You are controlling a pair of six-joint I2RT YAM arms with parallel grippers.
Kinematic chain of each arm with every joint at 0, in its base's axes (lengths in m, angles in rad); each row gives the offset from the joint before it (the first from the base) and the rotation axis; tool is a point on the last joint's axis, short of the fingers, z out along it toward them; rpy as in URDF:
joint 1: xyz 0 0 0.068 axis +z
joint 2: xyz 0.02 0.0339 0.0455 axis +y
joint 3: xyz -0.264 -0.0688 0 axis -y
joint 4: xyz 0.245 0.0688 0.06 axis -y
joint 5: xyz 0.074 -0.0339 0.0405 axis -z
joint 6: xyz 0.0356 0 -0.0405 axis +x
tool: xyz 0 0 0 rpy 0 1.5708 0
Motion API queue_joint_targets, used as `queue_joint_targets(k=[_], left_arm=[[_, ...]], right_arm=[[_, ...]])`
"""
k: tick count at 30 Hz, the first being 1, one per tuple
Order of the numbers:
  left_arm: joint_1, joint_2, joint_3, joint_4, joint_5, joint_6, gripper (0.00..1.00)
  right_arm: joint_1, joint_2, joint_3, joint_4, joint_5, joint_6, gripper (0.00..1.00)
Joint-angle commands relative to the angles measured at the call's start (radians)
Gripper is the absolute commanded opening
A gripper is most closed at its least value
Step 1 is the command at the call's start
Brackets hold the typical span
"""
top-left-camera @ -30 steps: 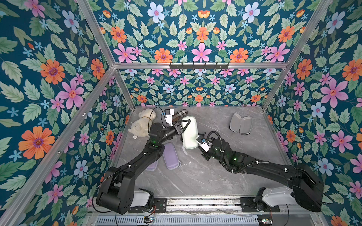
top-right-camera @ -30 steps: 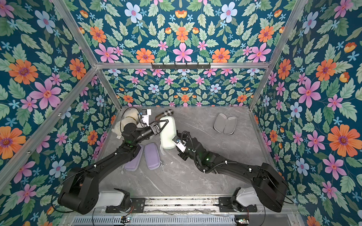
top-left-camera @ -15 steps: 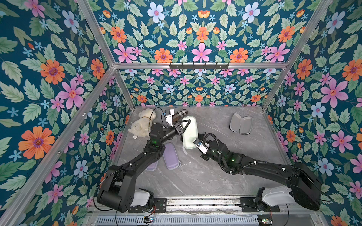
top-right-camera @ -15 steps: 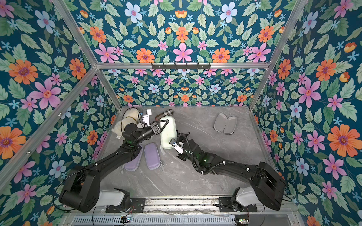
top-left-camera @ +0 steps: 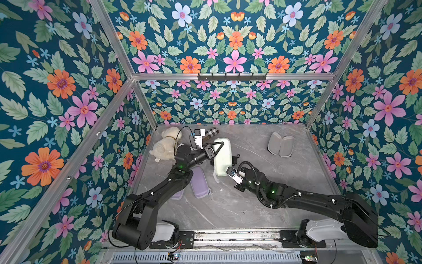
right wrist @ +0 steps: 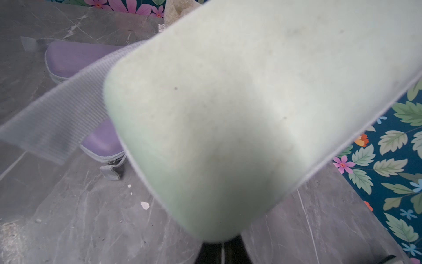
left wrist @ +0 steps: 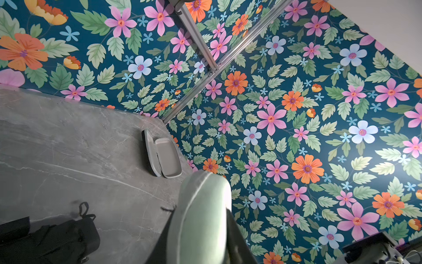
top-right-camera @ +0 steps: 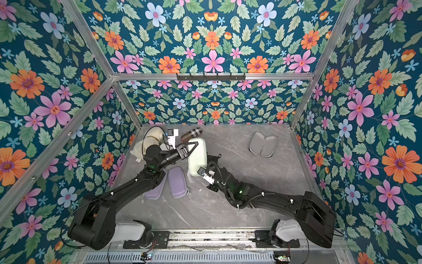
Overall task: Put umbrellas into zippered umbrella sleeves
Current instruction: Zip the zipper on the umbrella sleeve.
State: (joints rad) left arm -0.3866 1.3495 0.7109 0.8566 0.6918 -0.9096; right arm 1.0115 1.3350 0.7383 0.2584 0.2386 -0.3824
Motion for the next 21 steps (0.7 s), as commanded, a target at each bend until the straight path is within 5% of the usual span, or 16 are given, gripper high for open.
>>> queue_joint_targets(k=[1,10,21], left_arm=[[0.002,-0.005,0.0,0.076,-0.067,0.007,0.0],[0.0,0.038,-0.04,0.225,-0.159,-0.083,0.0],[-0.066,0.032,-0.157,0.31,-0.426,-0.118,0.0]], right_arm=[[0.025,-0.005,-0.012,-0.023,-0.006,0.036,0.0],[0.097,0.033,0.004,0.008,-0.026,0.179,0.0],[0.136,0.142,0.107,0.129,-0.061,0.441,0.0]])
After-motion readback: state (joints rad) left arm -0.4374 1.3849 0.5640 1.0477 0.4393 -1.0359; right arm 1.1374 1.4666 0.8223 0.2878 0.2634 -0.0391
